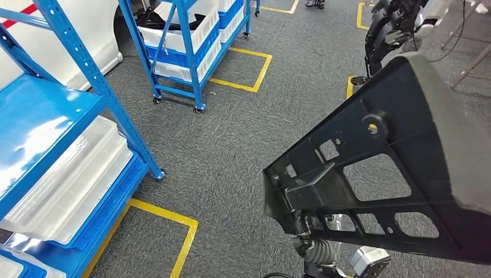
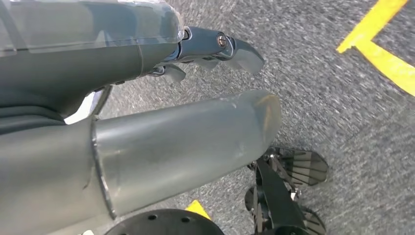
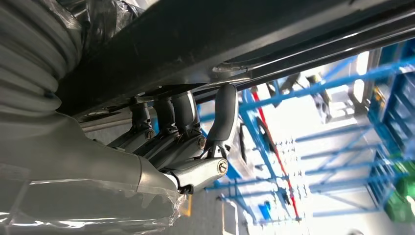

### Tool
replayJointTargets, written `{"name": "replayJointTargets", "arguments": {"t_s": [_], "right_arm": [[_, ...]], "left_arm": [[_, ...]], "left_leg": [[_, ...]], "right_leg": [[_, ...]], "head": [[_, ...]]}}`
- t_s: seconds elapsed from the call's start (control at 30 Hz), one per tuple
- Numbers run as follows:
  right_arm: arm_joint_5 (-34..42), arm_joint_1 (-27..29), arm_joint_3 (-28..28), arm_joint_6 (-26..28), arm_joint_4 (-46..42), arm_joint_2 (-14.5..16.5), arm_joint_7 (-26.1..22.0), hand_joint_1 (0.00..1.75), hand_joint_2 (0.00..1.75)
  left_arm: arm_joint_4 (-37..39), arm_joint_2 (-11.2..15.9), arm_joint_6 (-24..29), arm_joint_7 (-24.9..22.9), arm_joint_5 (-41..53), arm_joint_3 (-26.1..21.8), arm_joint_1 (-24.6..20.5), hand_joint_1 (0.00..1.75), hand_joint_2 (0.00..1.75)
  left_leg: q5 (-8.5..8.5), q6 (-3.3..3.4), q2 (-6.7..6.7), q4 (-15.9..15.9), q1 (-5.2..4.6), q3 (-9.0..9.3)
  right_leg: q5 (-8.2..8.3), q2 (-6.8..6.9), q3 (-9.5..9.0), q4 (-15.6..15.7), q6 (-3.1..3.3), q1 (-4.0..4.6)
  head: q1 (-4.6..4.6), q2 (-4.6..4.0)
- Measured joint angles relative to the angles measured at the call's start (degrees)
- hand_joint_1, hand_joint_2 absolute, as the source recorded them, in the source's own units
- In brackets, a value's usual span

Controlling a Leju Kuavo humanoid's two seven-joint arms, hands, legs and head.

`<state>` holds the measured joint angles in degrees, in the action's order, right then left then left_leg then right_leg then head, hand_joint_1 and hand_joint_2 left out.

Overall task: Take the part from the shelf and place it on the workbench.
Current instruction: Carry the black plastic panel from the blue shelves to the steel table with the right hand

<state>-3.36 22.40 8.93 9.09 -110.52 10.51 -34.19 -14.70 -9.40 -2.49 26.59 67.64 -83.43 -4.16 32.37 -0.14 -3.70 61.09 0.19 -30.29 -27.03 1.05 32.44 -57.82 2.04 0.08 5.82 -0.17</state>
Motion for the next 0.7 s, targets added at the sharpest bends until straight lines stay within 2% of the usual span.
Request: {"name": "replayJointTargets", "arguments": {"t_s": [0.03, 0.07, 0.1, 0.13, 0.17, 0.2, 0.27, 0.3, 0.33, 0.37, 0.4, 0.43, 0.47, 0.5, 0.57, 0.6, 0.63, 0.67, 0.7], "right_arm": [[0.0, 0.1, 0.0, 0.0, -0.1, 0.0, 0.0, 1.75, 1.75], [0.0, 0.1, 0.1, 0.1, -0.1, 0.0, 0.1, 1.75, 1.75], [0.1, 0.3, 0.1, 0.1, -0.1, 0.0, 0.2, 1.75, 1.75], [0.2, 0.4, 0.1, 0.2, -0.2, 0.0, 0.3, 1.75, 1.75], [0.2, 0.6, 0.1, 0.2, -0.2, 0.0, 0.3, 1.75, 1.75], [0.3, 0.7, 0.1, 0.2, -0.2, 0.0, 0.3, 1.75, 1.75], [0.3, 0.9, 0.1, 0.2, -0.4, 0.0, 0.4, 1.75, 1.75], [0.3, 0.9, 0.1, 0.2, -0.5, 0.0, 0.4, 1.75, 1.75], [0.3, 0.9, 0.1, 0.2, -0.6, 0.0, 0.4, 1.75, 1.75], [0.3, 1.0, 0.1, 0.2, -0.7, 0.0, 0.4, 1.75, 1.75], [0.4, 1.1, 0.1, 0.2, -0.8, 0.0, 0.4, 1.75, 1.75], [0.4, 1.3, 0.1, 0.2, -0.9, 0.0, 0.4, 1.75, 1.75], [0.4, 1.4, 0.1, 0.2, -1.0, 0.0, 0.4, 1.75, 1.75], [0.4, 1.5, 0.1, 0.1, -1.1, 0.0, 0.4, 1.75, 1.75], [0.5, 1.6, 0.1, -0.1, -1.3, 0.0, 0.4, 1.75, 1.75], [0.6, 1.6, 0.1, -0.1, -1.3, 0.0, 0.4, 1.75, 1.75], [0.7, 1.6, 0.1, -0.2, -1.3, 0.0, 0.4, 1.75, 1.75], [0.8, 1.7, 0.1, -0.3, -1.3, 0.0, 0.4, 1.75, 1.75], [1.0, 1.7, 0.1, -0.3, -1.3, 0.0, 0.4, 1.75, 1.75]], "left_arm": [[0.0, 0.0, 0.0, 0.0, 0.0, 0.0, 0.1, 0.0, 0.0], [0.0, 0.0, 0.1, -0.1, 0.0, 0.0, 0.2, 0.0, 0.0], [0.0, -0.1, 0.1, -0.1, 0.0, 0.0, 0.3, 0.0, 0.0], [0.0, -0.1, 0.2, -0.1, 0.1, 0.0, 0.4, 0.0, 0.0], [0.0, -0.1, 0.2, -0.2, 0.1, 0.0, 0.5, 0.0, 0.0], [0.0, -0.1, 0.3, -0.2, 0.1, 0.0, 0.6, 0.0, 0.0], [0.0, -0.1, 0.3, -0.2, 0.2, 0.0, 0.6, 0.0, 0.0], [0.0, -0.1, 0.3, -0.2, 0.2, 0.0, 0.6, 0.0, 0.0], [0.0, -0.2, 0.3, -0.2, 0.2, 0.0, 0.6, 0.0, 0.0], [0.0, -0.2, 0.4, -0.2, 0.2, 0.0, 0.6, 0.0, 0.0], [0.0, -0.3, 0.4, -0.2, 0.2, 0.0, 0.6, 0.0, 0.0], [0.0, -0.4, 0.4, -0.2, 0.2, 0.0, 0.5, 0.0, 0.0], [0.0, -0.4, 0.4, -0.2, 0.3, 0.0, 0.5, 0.0, 0.0], [0.0, -0.5, 0.4, -0.1, 0.3, 0.0, 0.5, 0.0, 0.0], [0.0, -0.5, 0.5, 0.0, 0.4, 0.0, 0.5, 0.0, 0.0], [0.0, -0.5, 0.5, 0.0, 0.5, 0.0, 0.6, 0.0, 0.0], [0.0, -0.5, 0.6, 0.0, 0.5, 0.0, 0.7, 0.0, 0.0], [0.0, -0.5, 0.6, 0.0, 0.6, 0.0, 0.7, 0.0, 0.0], [0.0, -0.6, 0.6, 0.0, 0.7, 0.0, 0.7, 0.0, 0.0]], "left_leg": [[1.94, -0.16, 1.65, 3.4, 0.18, -1.5], [3.8, -0.29, 2.63, 7.5, 0.26, -3.35], [5.0, -0.42, 3.11, 10.9, 0.33, -5.01], [5.01, -0.54, 3.24, 12.6, 0.39, -5.88], [3.83, -0.62, 3.31, 12.0, 0.46, -5.75], [1.73, -0.67, 3.6, 9.2, 0.57, -4.59], [-1.81, -0.69, 5.87, 1.7, 0.89, -1.3], [-2.55, -0.58, 7.07, -0.8, 1.01, -0.24], [-2.6, -0.4, 7.91, -2.1, 1.01, 0.24], [-2.48, -0.14, 7.99, -2.2, 0.88, 0.33], [-2.63, 0.29, 7.39, -2.4, 0.86, 0.37], [-2.82, 0.69, 6.72, -2.6, 0.87, 0.47], [-3.03, 1.1, 6.03, -2.8, 0.92, 0.58], [-3.21, 1.46, 5.26, -3.1, 1.0, 0.61], [-3.29, 1.79, 3.77, -3.2, 0.88, 0.58], [-3.25, 1.87, 2.9, -3.2, 0.78, 0.55], [-3.18, 1.89, 2.09, -3.2, 0.72, 0.56], [-3.08, 1.9, 1.27, -3.2, 0.68, 0.61], [-2.97, 1.88, 0.58, -3.2, 0.65, 0.73]], "right_leg": [[0.11, -0.54, 0.0, 0.1, 0.15, -0.09], [0.15, -1.17, 0.08, 0.1, 0.25, -0.11], [0.15, -1.88, 0.17, 0.0, 0.26, -0.11], [0.14, -2.65, 0.23, -0.2, 0.25, -0.12], [0.09, -3.46, 0.29, -0.4, 0.19, -0.17], [0.01, -4.28, 0.35, -0.7, 0.06, -0.26], [-0.3, -5.76, 0.59, -1.5, -0.43, -0.38], [-0.39, -6.38, 0.85, -1.9, -0.74, -0.39], [-0.39, -6.99, 1.14, -2.1, -1.07, -0.4], [-0.26, -7.58, 1.41, -2.1, -1.42, -0.42], [-0.05, -8.29, 1.64, -2.1, -1.77, -0.51], [-0.02, -8.43, 1.78, -2.2, -2.03, -0.6], [-0.39, -7.66, 2.07, -2.7, -2.26, -0.56], [-1.51, -6.2, 2.93, -4.5, -2.45, -0.47], [-5.01, -2.78, 5.89, -10.8, -2.84, -0.37], [-6.69, -1.92, 7.71, -14.6, -3.02, -0.43], [-7.4, -1.58, 8.89, -17.2, -3.12, -0.47], [-7.23, -1.36, 9.34, -18.2, -3.14, -0.49], [-5.96, -1.16, 8.58, -16.9, -3.05, -0.47]], "head": [[-0.01, 0.0], [-0.02, 0.0], [-0.01, 0.0], [-0.02, 0.0], [-0.02, 0.0], [-0.02, 0.0], [-0.02, 0.0], [-0.01, 0.0], [0.01, 0.0], [0.01, 0.0], [0.01, 0.0], [0.01, 0.0], [0.04, 0.0], [0.06, 0.0], [0.1, 0.0], [0.09, 0.0], [0.09, 0.0], [0.08, 0.0], [0.09, 0.0]]}}
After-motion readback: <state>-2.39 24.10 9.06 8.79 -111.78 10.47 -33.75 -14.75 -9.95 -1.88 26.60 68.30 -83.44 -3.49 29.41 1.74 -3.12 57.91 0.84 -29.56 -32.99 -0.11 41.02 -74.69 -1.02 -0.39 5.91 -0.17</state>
